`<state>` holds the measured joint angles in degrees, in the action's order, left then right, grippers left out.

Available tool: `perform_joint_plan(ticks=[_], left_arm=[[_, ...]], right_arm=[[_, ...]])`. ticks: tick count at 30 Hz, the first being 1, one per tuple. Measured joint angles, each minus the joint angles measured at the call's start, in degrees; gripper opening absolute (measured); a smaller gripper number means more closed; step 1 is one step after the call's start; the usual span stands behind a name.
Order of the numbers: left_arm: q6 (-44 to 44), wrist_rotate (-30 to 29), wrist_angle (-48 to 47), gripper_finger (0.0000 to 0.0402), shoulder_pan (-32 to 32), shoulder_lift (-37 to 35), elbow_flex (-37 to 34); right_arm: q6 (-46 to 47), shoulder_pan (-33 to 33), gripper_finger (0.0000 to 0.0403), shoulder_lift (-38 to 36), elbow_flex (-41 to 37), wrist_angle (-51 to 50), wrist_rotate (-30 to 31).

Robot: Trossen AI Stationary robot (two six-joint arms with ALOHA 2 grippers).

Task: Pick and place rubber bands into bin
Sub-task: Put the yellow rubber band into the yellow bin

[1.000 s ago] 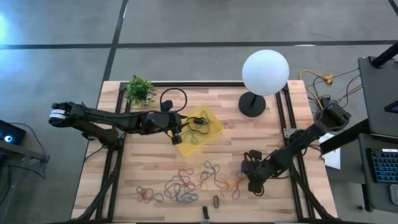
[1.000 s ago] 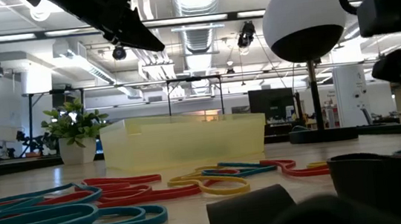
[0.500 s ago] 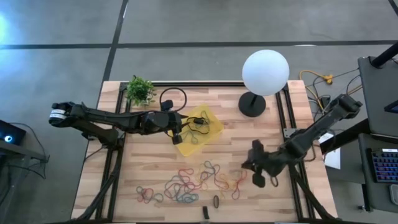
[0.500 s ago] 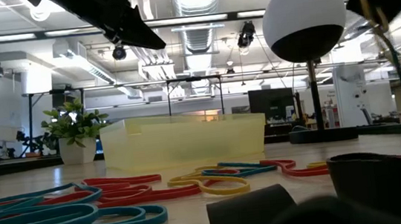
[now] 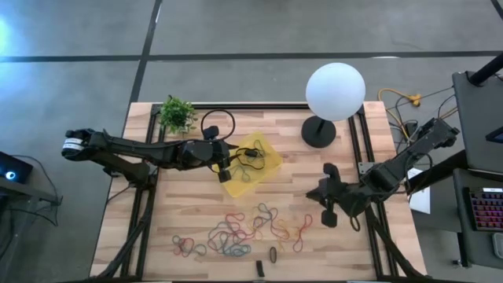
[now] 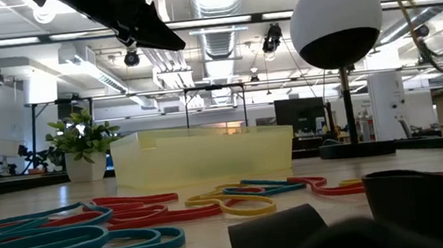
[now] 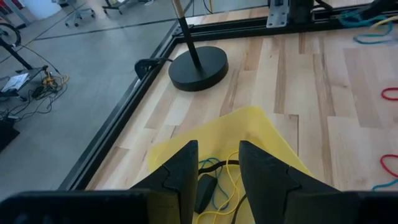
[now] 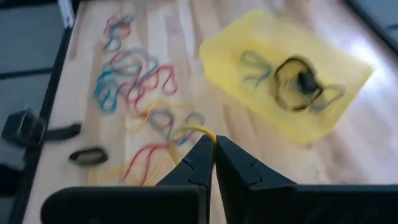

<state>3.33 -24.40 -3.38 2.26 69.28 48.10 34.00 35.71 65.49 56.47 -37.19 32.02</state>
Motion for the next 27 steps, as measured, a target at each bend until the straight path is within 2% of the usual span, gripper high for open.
perform_joint_plan(ticks=[13, 15, 21, 24, 27], left_arm=[[0.0, 0.0, 0.1, 0.0101, 0.0, 0.0, 0.0], [0.0, 0.0, 0.1, 0.0101, 0.0, 0.0, 0.0], [0.0, 0.0, 0.1, 0.0101, 0.0, 0.0, 0.0], [0.0, 0.0, 0.1, 0.0101, 0.0, 0.0, 0.0], [0.0, 0.0, 0.1, 0.0101, 0.0, 0.0, 0.0]], right_arm=[[-8.3, -0.7, 0.0008, 0.0, 8.9, -1.5, 4.8], [-7.6, -1.1, 0.0008, 0.1, 9.7, -4.1, 5.7], [-5.0, -2.9, 0.0008, 3.7, 11.6, -9.0, 5.0], [-8.5, -3.3, 0.0008, 5.4, 12.0, -5.7, 1.1], [-3.3, -3.6, 0.0008, 6.0, 11.9, -11.7, 7.8]])
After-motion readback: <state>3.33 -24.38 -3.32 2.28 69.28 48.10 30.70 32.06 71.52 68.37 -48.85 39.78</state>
